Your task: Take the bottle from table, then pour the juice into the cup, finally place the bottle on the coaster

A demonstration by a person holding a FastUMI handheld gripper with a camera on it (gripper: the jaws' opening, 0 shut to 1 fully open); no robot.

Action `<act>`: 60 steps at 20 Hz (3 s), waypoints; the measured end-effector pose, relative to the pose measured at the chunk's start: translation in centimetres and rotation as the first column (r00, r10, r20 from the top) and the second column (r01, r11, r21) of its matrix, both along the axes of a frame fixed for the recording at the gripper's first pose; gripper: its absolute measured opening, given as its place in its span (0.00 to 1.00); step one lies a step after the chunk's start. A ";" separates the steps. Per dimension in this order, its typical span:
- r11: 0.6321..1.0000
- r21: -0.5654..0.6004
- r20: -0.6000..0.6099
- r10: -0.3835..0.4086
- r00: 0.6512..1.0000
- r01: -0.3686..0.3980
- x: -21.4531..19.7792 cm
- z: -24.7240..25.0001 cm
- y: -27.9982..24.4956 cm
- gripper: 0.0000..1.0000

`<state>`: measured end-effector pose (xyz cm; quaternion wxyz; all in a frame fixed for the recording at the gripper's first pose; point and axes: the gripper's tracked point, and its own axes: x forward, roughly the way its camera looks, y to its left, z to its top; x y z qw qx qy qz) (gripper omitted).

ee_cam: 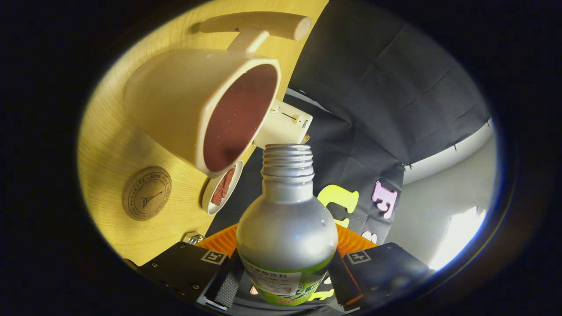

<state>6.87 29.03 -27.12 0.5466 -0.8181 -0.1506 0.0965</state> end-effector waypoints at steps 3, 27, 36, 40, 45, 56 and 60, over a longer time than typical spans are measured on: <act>0.999 0.031 -0.020 -0.022 1.000 0.022 0.0 0.1 -0.7 0.83; 0.888 0.411 -0.300 -0.082 0.950 0.207 1.6 -1.5 -3.6 0.83; 0.621 0.710 -0.413 -0.014 0.910 0.332 2.8 0.4 -5.2 0.83; 0.464 0.802 -0.448 0.049 0.893 0.377 3.4 1.5 -5.8 0.83; 0.187 0.859 -0.510 0.230 0.829 0.477 3.9 1.5 -5.4 0.83; -0.209 0.795 -0.439 0.450 0.778 0.570 5.9 1.3 -5.2 0.83; -0.217 0.803 -0.432 0.431 0.792 0.555 6.3 1.6 -4.9 0.83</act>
